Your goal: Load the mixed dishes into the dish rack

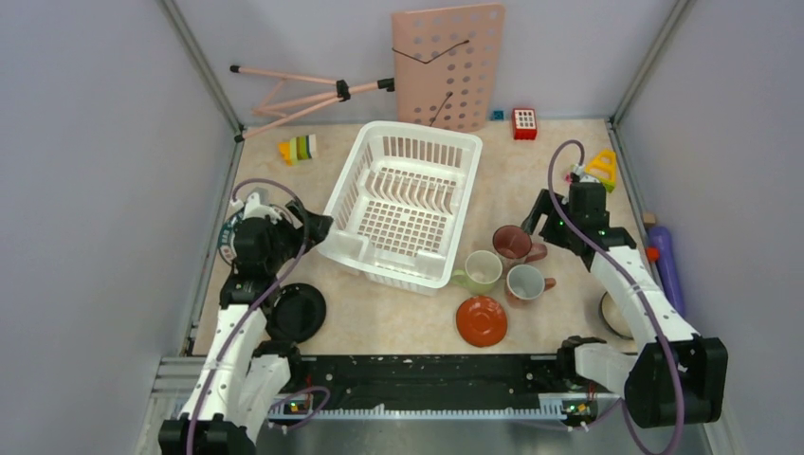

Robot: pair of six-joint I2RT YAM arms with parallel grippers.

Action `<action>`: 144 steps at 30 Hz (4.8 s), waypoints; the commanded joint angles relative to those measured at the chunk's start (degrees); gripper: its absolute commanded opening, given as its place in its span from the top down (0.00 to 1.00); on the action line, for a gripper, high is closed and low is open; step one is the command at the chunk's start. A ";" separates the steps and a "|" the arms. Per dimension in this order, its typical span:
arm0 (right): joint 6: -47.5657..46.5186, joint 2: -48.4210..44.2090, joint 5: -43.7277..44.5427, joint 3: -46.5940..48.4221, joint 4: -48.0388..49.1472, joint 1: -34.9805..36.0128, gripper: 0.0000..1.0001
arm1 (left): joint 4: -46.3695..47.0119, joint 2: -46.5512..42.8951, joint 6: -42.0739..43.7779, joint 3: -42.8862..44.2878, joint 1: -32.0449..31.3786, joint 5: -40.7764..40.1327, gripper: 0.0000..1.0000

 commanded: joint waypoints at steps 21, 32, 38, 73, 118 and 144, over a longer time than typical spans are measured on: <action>0.25 1.52 2.26 5.36 0.47 3.87 0.18 | -2.04 19.85 6.05 10.71 -13.72 4.45 0.25; 0.05 -2.16 4.24 6.25 0.86 3.90 0.13 | -5.22 6.53 -0.39 7.14 5.19 -4.88 0.07; 4.70 -5.26 1.78 2.36 4.44 3.86 0.13 | -12.28 7.18 -9.04 7.14 18.24 -10.32 0.05; 6.53 -9.46 -5.18 -0.46 6.95 5.60 0.13 | 15.79 37.45 -12.98 -3.06 41.90 0.80 0.43; 7.85 -9.89 -3.37 1.69 6.94 5.67 0.12 | -1.11 6.48 2.01 23.81 7.20 -28.79 1.00; 7.76 -12.80 1.28 1.87 5.68 5.60 0.12 | 19.51 36.69 45.36 48.55 -39.76 -60.29 1.00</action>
